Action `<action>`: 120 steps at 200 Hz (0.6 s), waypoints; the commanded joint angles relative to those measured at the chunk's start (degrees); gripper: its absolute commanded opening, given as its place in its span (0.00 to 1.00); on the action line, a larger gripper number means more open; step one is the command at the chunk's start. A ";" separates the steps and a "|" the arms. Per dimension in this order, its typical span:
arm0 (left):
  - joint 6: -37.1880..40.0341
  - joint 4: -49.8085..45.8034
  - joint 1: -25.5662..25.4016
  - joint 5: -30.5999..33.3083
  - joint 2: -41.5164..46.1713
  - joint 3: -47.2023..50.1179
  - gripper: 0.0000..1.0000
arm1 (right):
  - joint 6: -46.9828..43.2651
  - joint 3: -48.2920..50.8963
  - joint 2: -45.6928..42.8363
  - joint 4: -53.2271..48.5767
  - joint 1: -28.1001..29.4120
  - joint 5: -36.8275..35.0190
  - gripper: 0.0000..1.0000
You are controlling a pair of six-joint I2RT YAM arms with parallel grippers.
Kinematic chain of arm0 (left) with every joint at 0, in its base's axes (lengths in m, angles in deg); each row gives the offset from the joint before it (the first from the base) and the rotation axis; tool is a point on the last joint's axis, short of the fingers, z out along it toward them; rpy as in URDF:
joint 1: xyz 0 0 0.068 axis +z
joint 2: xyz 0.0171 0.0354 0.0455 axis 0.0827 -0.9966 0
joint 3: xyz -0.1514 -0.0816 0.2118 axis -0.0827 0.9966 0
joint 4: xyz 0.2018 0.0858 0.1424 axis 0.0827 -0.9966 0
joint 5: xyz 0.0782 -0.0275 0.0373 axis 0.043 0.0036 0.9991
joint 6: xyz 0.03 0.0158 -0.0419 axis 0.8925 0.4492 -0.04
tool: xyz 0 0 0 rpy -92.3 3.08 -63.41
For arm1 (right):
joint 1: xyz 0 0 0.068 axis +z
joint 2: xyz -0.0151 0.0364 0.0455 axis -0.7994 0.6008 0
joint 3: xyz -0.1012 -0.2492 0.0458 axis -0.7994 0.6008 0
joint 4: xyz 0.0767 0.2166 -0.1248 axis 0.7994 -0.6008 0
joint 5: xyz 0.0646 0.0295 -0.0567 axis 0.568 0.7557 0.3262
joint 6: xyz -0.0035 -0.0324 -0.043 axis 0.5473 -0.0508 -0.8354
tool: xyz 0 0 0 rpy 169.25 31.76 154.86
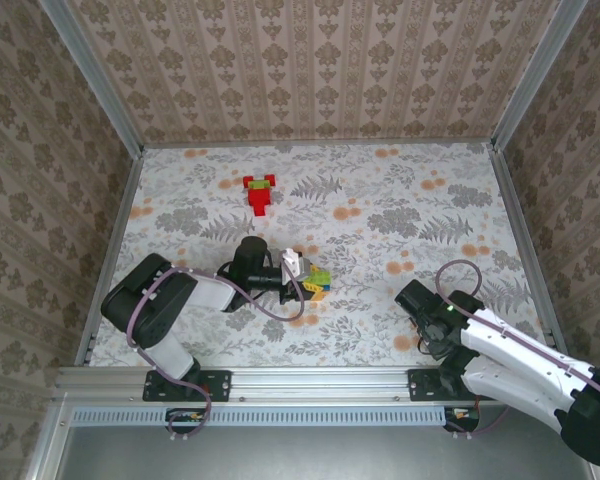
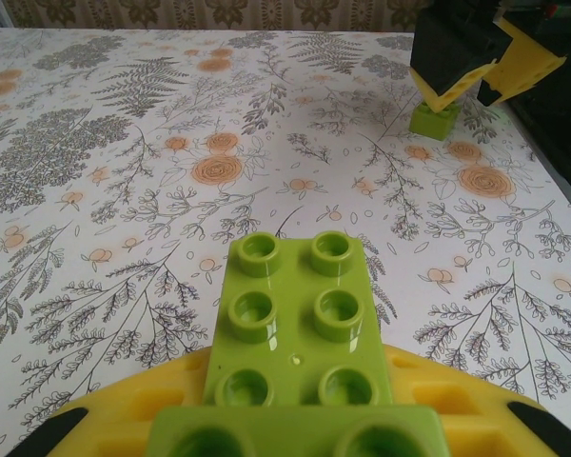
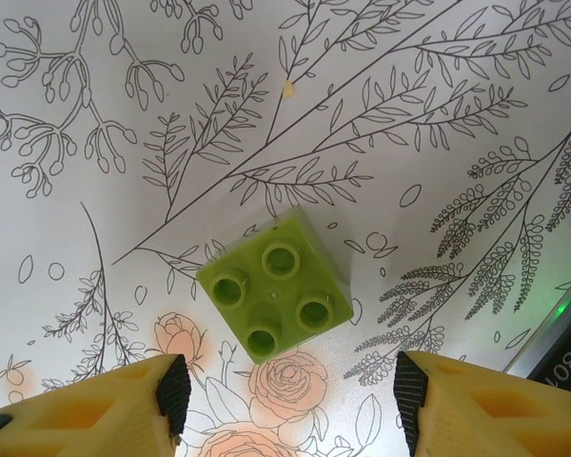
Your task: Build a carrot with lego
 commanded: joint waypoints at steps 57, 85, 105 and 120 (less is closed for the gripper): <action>0.56 -4.09 0.34 0.90 -0.03 0.35 0.32 | 6.70 -0.17 2.79 -5.88 -1.06 -0.35 0.57; 0.07 -3.58 0.29 0.41 -0.30 0.26 0.32 | 4.83 -2.58 8.83 -5.95 -1.06 -0.22 0.58; 0.00 -3.48 0.38 0.92 -0.12 0.43 0.32 | 4.33 -4.35 13.28 -6.29 -0.71 -0.19 0.57; -0.03 -3.42 0.47 0.98 -0.03 0.61 0.32 | 5.25 -5.24 15.51 -6.89 -0.43 -0.39 0.56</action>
